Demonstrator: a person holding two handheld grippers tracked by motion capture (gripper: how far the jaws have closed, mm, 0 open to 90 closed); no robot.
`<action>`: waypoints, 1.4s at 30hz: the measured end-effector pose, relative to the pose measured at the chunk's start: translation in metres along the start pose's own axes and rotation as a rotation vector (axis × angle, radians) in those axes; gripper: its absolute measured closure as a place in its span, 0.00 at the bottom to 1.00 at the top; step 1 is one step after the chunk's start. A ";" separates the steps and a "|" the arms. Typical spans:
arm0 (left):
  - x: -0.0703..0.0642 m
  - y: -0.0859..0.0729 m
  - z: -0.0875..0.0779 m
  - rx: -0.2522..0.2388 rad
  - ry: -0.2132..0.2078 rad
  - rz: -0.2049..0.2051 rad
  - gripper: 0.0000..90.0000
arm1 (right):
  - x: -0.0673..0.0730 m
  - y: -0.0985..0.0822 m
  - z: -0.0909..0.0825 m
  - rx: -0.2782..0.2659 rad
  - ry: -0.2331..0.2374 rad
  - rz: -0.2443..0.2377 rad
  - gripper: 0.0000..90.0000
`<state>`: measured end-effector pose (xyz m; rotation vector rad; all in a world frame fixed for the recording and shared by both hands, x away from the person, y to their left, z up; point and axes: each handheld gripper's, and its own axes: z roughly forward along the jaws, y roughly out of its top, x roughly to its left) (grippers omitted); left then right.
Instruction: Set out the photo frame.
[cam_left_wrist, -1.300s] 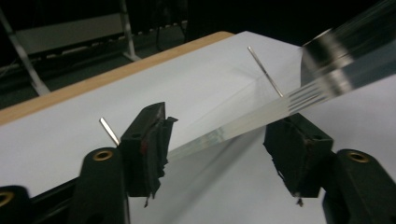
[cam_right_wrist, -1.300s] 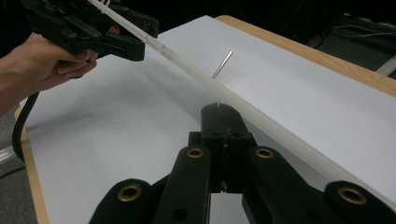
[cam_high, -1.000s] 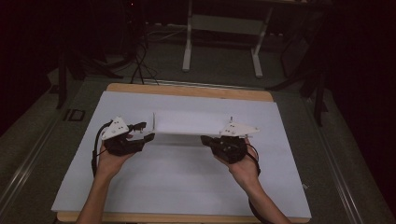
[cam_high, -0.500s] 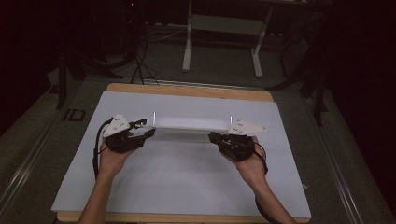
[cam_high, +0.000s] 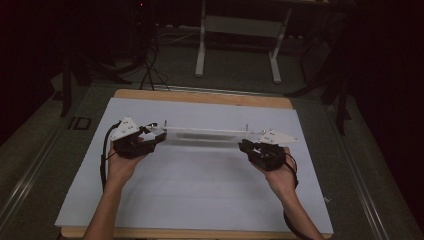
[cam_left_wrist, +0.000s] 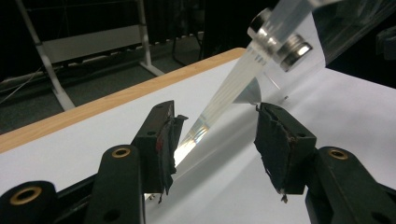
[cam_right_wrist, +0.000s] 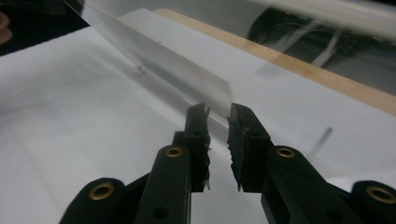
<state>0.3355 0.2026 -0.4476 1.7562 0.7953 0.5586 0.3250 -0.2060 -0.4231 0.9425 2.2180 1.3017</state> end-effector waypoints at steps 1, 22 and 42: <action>0.001 0.001 0.000 0.000 0.000 -0.002 0.54 | -0.005 -0.003 -0.001 0.001 -0.012 0.007 0.83; 0.007 0.009 0.007 -0.001 0.014 -0.033 0.54 | -0.052 -0.015 -0.010 -0.007 -0.116 0.088 0.63; 0.019 0.015 0.016 -0.020 0.002 -0.082 0.52 | -0.069 -0.007 0.018 -0.061 -0.069 0.075 0.58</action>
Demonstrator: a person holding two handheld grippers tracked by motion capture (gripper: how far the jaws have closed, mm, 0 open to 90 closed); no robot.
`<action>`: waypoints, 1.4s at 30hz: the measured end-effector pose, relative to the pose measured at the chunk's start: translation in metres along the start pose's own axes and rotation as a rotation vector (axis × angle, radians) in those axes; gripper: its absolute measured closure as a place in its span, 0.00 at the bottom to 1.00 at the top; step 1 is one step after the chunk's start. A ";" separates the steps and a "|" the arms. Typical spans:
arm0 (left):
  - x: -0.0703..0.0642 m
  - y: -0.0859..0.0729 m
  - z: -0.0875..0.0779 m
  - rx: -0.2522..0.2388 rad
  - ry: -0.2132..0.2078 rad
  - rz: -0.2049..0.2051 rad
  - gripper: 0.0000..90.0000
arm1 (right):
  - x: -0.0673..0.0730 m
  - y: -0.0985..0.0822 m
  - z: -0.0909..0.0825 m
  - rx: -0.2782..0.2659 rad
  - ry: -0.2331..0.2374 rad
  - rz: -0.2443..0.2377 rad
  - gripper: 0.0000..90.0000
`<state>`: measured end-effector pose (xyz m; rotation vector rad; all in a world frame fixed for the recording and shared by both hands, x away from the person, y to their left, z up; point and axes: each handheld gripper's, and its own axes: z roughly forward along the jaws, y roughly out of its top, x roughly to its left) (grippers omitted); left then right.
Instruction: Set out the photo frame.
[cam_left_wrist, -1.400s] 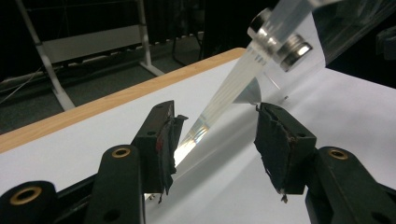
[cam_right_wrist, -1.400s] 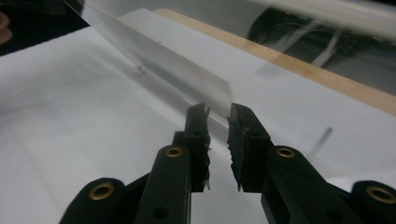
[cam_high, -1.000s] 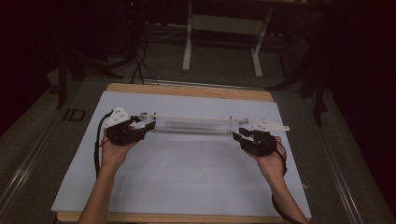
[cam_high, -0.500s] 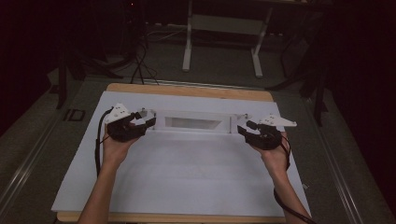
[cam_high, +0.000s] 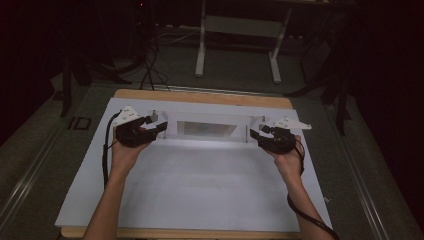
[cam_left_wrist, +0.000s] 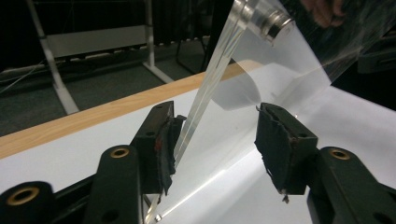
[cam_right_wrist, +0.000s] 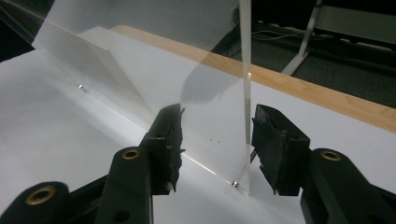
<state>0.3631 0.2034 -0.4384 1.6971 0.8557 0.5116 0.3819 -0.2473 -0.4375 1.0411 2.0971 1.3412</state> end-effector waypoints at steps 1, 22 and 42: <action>0.000 0.000 0.000 0.000 0.000 0.000 0.50 | 0.000 0.000 0.000 0.000 0.000 0.000 0.58; 0.017 -0.021 0.040 0.048 -0.022 -0.035 0.36 | -0.008 0.006 0.009 -0.012 0.013 0.045 0.56; 0.016 -0.026 0.056 0.061 0.075 -0.028 0.39 | -0.013 -0.006 0.043 0.019 -0.006 0.034 0.50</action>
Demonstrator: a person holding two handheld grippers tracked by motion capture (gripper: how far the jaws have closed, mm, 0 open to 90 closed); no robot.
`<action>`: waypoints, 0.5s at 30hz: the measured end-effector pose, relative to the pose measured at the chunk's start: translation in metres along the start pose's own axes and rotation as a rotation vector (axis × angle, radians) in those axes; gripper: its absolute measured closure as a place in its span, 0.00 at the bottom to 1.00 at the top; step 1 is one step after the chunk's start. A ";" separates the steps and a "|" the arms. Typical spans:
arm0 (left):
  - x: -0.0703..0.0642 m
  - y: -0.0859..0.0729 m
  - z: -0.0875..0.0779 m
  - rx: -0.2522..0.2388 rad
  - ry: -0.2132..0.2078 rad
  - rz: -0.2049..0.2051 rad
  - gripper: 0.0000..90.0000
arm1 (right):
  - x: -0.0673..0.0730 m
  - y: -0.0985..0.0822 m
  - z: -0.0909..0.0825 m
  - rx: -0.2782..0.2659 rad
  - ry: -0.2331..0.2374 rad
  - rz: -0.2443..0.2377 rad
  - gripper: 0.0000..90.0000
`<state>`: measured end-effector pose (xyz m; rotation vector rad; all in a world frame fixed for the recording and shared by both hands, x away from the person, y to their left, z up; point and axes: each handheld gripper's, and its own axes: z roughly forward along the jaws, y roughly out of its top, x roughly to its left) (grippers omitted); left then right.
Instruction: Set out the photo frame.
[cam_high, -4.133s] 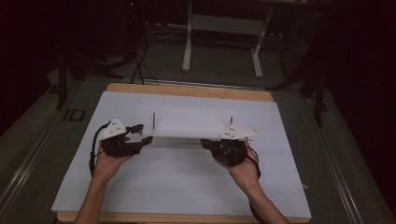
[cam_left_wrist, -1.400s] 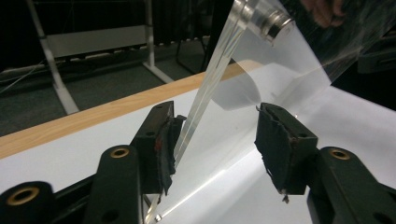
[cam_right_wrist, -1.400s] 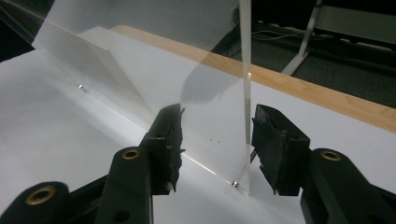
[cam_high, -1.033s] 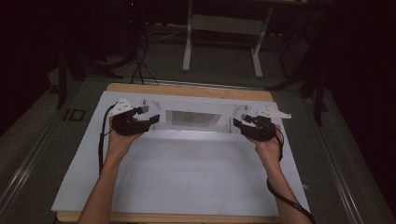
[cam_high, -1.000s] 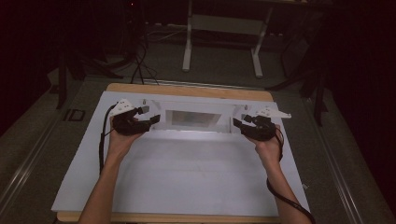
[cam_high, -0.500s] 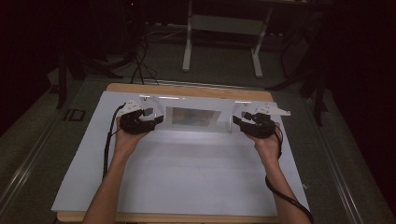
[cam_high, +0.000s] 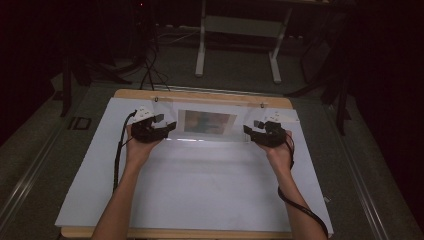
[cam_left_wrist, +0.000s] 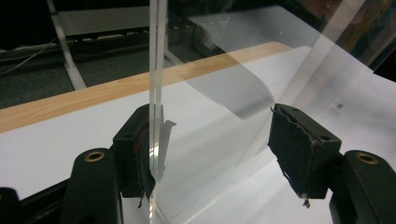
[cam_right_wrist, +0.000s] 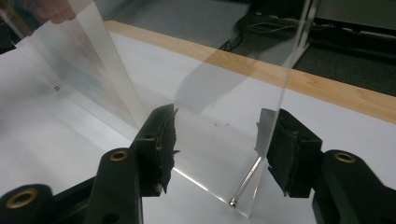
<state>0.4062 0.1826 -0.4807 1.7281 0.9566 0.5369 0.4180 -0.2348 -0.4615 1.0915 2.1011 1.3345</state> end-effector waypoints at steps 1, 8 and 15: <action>0.000 0.000 0.000 0.000 0.000 0.000 0.39 | 0.000 0.000 0.000 0.000 0.000 0.000 0.50; -0.001 0.000 0.002 -0.008 0.019 0.013 0.39 | 0.001 -0.005 0.008 0.018 -0.020 -0.038 0.49; -0.005 0.000 0.007 -0.013 0.065 0.024 0.36 | 0.007 -0.004 0.015 0.032 -0.077 -0.088 0.47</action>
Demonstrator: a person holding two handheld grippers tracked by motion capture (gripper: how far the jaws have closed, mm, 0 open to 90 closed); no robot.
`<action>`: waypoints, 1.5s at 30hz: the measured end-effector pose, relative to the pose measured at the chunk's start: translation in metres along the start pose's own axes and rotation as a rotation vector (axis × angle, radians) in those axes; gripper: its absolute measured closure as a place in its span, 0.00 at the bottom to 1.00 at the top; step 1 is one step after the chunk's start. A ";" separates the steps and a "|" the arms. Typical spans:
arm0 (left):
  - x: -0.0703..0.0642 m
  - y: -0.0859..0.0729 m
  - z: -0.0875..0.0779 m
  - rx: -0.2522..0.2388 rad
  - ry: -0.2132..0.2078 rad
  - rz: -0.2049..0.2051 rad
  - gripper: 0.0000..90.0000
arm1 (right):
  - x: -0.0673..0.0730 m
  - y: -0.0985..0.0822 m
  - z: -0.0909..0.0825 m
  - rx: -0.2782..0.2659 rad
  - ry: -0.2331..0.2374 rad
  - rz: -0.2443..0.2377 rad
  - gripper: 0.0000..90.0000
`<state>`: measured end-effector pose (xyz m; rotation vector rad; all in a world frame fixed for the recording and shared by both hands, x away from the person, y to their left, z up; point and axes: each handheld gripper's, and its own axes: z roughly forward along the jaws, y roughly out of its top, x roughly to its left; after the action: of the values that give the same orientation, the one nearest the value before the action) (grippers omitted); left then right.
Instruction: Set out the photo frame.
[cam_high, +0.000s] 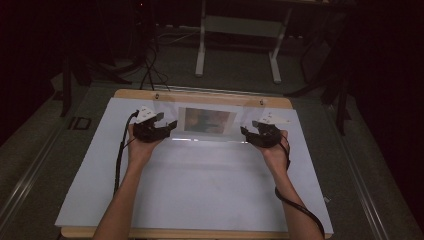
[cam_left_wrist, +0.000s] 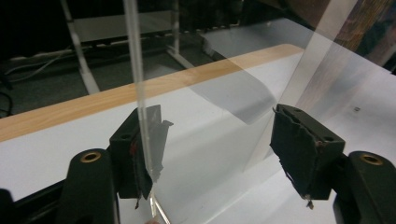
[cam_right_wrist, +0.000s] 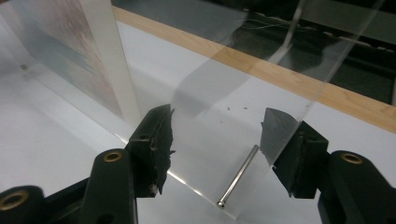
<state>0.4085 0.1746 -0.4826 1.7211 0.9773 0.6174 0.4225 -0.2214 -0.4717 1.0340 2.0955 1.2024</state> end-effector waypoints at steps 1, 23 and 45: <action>0.000 0.000 0.001 0.000 0.003 0.003 0.36 | 0.000 0.000 0.000 0.002 -0.005 -0.003 0.47; -0.001 0.007 0.008 0.029 0.044 0.023 0.34 | -0.001 0.004 0.005 0.005 -0.021 0.017 0.46; -0.011 0.012 -0.001 0.088 0.019 -0.017 0.33 | 0.002 0.003 -0.014 0.001 -0.012 0.029 0.47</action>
<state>0.4055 0.1641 -0.4701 1.7851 1.0444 0.5889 0.4126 -0.2252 -0.4623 1.0724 2.0787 1.2067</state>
